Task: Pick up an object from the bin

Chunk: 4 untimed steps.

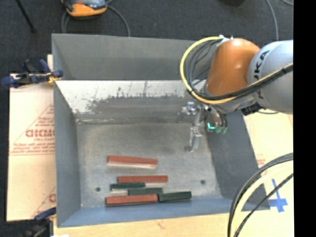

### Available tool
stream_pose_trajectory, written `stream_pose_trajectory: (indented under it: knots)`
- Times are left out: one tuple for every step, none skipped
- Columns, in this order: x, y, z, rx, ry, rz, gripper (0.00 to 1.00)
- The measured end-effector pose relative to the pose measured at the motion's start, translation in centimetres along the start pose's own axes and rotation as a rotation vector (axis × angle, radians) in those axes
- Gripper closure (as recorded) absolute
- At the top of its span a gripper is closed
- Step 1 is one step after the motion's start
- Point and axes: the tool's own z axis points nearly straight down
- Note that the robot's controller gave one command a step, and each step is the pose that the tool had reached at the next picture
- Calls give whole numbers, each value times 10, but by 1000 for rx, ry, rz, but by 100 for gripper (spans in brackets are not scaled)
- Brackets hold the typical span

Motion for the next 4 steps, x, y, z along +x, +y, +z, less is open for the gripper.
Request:
stream_pose_trajectory:
  knots:
    - [-2,0,-5,1,-8,-1,0]
    - [1,55,54,1,-11,-105,0]
    - [14,67,56,-3,-3,34,0]
    - [17,101,50,0,-6,-29,0]
